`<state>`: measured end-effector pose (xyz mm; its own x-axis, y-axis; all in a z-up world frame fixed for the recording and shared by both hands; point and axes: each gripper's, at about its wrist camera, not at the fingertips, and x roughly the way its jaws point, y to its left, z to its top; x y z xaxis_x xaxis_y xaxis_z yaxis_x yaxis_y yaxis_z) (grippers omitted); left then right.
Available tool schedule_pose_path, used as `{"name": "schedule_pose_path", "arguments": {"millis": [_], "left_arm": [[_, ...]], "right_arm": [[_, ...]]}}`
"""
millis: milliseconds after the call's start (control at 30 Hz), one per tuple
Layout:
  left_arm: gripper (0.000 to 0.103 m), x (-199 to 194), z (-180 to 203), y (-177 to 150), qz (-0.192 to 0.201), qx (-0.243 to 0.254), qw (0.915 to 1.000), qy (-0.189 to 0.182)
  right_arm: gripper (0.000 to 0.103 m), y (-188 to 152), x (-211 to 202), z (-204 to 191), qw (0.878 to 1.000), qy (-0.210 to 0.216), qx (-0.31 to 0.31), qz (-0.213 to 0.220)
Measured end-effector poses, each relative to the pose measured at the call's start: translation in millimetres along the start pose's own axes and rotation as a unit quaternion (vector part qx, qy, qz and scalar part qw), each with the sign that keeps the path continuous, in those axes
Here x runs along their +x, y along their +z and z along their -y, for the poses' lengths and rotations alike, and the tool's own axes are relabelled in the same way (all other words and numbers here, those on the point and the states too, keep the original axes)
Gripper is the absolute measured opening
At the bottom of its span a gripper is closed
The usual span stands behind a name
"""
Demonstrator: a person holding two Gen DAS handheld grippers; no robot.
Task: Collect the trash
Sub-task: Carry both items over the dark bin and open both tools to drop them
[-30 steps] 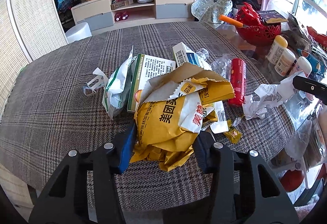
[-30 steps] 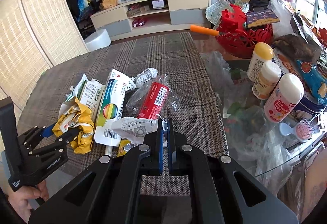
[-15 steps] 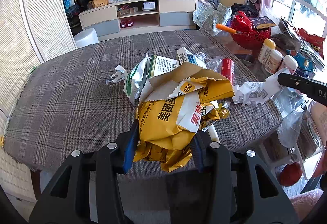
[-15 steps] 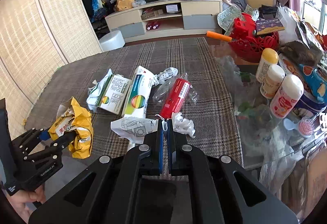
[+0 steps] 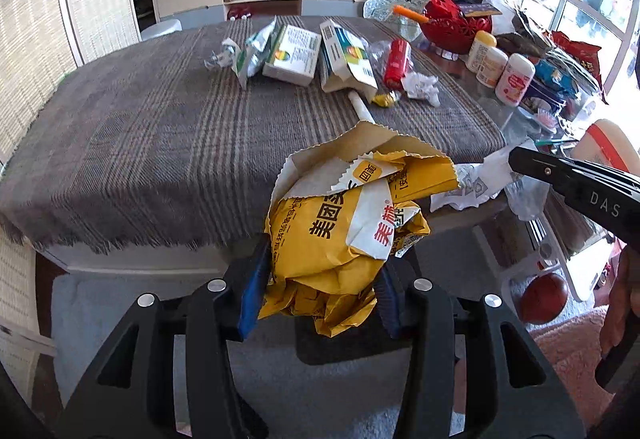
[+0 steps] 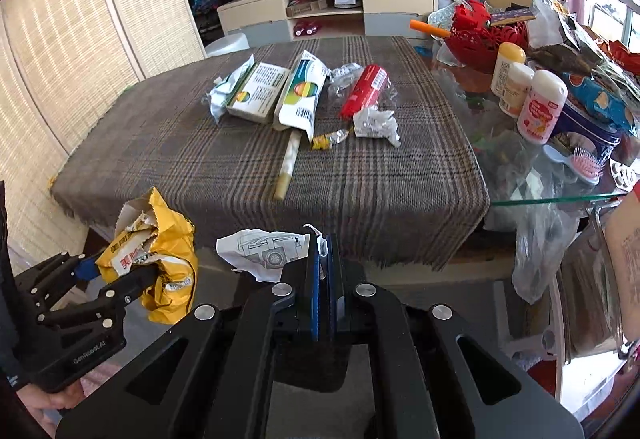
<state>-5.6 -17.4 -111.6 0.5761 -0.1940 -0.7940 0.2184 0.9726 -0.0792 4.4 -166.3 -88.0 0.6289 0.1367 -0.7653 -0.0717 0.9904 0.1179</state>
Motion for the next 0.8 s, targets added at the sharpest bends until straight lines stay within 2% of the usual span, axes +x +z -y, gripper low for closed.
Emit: {"name": "schedule_pose_path", "arguments": {"millis": [167, 267, 400, 633, 800], "left_arm": [[0.046, 31.2, 2.5, -36.9, -0.037, -0.018, 0.9991, -0.012], [0.046, 52.4, 3.0, -48.3, -0.051, -0.022, 0.9984, -0.011], [0.046, 81.0, 7.7, -56.6, -0.079, -0.021, 0.9963, -0.025], [0.047, 117.2, 17.1, -61.8, -0.112, -0.013, 0.9934, -0.023], [0.055, 126.7, 13.1, -60.6, -0.126, -0.021, 0.9916, -0.020]], "right_arm": [[0.005, -29.0, 30.6, 3.3, 0.999, -0.012, -0.002, -0.049], [0.005, -43.6, 52.8, 8.7, 0.997, -0.015, 0.004, -0.074], [0.005, -56.5, 84.9, 17.0, 0.994, -0.006, 0.024, -0.108], [0.005, -62.0, 122.0, 18.9, 0.989, 0.005, 0.040, -0.144], [0.009, -61.7, 131.8, 18.5, 0.987, 0.014, 0.041, -0.154]]}}
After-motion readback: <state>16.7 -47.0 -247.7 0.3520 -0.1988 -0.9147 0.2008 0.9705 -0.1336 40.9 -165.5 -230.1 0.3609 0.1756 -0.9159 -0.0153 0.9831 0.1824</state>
